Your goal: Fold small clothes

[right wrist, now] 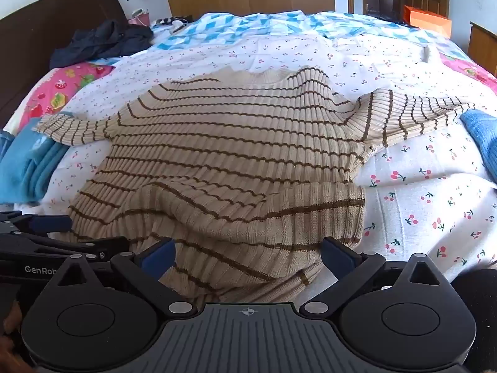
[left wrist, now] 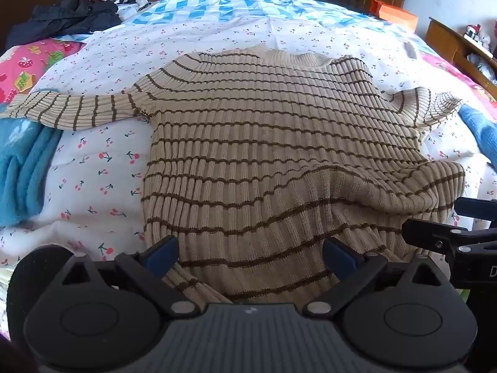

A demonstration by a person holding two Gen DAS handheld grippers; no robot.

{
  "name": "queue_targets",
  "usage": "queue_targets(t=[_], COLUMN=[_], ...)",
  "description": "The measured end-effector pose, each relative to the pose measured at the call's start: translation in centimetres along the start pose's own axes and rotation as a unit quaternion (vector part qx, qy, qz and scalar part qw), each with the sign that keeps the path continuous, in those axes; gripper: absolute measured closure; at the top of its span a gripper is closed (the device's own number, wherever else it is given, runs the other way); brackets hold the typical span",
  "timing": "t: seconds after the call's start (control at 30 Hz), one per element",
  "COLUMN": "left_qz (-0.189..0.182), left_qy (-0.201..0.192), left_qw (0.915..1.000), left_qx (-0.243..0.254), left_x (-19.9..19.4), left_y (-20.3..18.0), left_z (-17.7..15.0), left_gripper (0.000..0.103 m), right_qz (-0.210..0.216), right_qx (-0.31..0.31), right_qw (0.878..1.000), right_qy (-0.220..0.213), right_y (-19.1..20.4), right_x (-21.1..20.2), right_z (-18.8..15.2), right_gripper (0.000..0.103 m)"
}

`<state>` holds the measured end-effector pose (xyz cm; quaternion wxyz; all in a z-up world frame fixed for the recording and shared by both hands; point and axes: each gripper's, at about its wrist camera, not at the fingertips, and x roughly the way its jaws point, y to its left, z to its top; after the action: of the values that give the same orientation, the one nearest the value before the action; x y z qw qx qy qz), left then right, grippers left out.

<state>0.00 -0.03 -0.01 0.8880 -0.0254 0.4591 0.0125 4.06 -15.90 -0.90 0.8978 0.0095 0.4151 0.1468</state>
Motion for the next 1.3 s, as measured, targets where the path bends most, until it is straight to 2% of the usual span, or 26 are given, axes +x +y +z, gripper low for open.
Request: queue_targets(t=[0.67, 1.07, 1.3], left_qz=[-0.014, -0.018, -0.025], left_qy=[0.022, 0.024, 0.011], left_qw=[0.9996, 0.9994, 0.9995], left_qx=[0.008, 0.018, 0.018], left_x=[0.8, 0.9, 0.4], left_y=[-0.3, -0.5, -0.4], left_z=[-0.4, -0.5, -0.6], left_gripper=[0.000, 0.000, 0.000], right_qz=[-0.033, -0.045, -0.047], right_qx=[-0.006, -0.006, -0.010], right_qw=[0.999, 0.999, 0.999], right_qy=[0.035, 0.021, 0.006], right_y=[0.0, 0.0, 0.5], right_x=[1.8, 1.0, 0.2], right_z=[-0.4, -0.3, -0.2], right_gripper=[0.003, 0.003, 0.003])
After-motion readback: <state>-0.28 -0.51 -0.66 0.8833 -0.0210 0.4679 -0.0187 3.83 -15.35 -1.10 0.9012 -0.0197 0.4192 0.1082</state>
